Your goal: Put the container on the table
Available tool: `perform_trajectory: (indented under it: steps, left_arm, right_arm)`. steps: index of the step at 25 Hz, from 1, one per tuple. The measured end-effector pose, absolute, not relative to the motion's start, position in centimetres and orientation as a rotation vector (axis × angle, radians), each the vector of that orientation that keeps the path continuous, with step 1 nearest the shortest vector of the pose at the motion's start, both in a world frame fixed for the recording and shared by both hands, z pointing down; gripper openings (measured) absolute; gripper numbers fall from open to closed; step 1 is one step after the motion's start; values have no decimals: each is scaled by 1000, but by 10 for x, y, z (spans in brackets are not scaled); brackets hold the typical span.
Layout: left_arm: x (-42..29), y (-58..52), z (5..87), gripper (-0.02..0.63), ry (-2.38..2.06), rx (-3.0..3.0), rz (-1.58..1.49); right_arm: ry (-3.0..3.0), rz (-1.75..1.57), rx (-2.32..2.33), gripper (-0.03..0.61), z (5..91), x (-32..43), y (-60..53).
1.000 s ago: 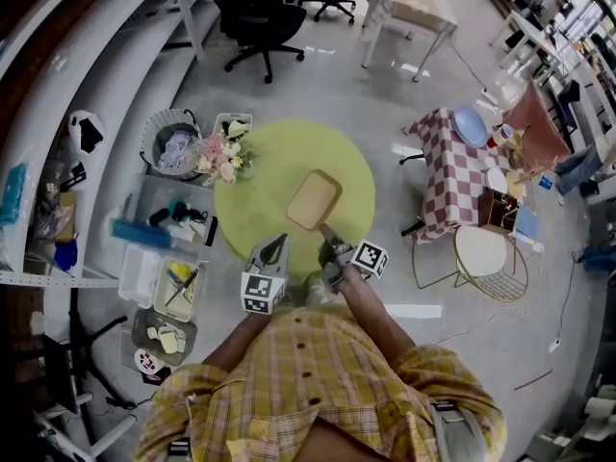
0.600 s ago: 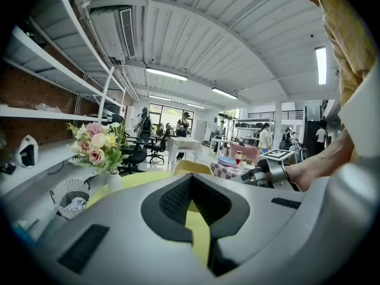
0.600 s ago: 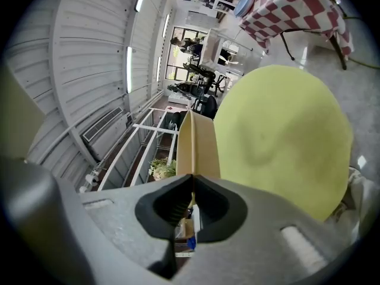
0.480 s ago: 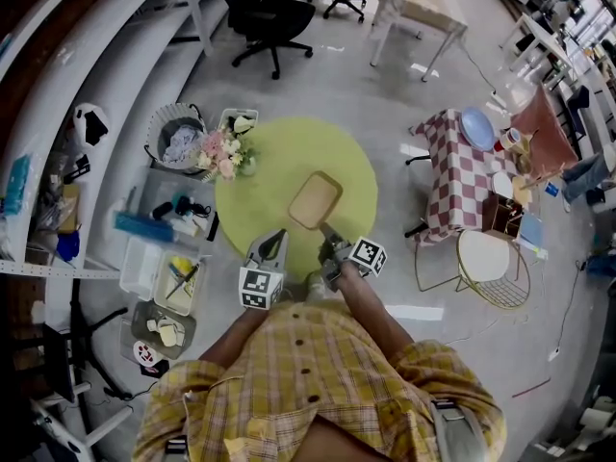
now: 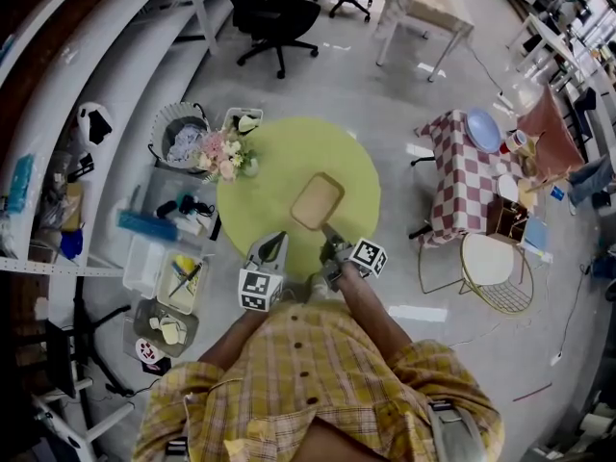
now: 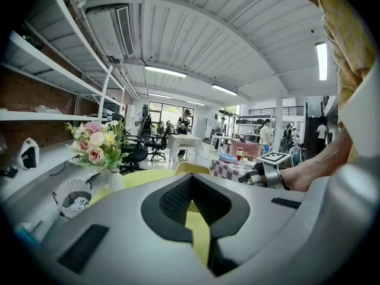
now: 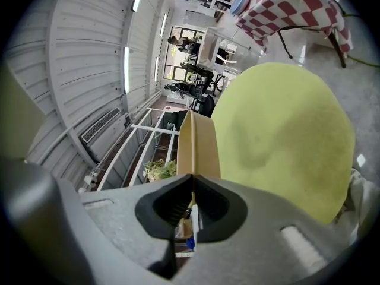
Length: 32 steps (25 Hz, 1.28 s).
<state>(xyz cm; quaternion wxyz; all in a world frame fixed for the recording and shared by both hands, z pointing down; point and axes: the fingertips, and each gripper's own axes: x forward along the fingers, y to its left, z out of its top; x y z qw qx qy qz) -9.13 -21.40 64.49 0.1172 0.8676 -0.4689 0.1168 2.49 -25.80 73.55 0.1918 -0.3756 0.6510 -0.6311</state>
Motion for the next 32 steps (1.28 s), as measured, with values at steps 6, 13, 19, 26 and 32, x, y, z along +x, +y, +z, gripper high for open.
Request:
perform_trajectory:
  steps: [6, 13, 19, 26, 32]
  left_arm:
    - [-89, -218, 646, 5, -1381, 2532, 344]
    - [-90, -225, 647, 5, -1408, 2521, 311]
    - [-87, -229, 647, 3, -1405, 2530, 324]
    - [-91, -232, 645, 5, -1428, 2520, 324]
    - [-89, -228, 646, 5, -1412, 2523, 370]
  right_arm:
    - [1843, -1801, -1052, 12, 755, 25, -263]
    - [1843, -1822, -1072, 12, 772, 31, -272]
    - [1838, -1838, -1090, 12, 783, 34, -281]
    - [1823, -1883, -1106, 12, 803, 33, -283]
    - [1798, -1909, -1124, 12, 815, 35, -287]
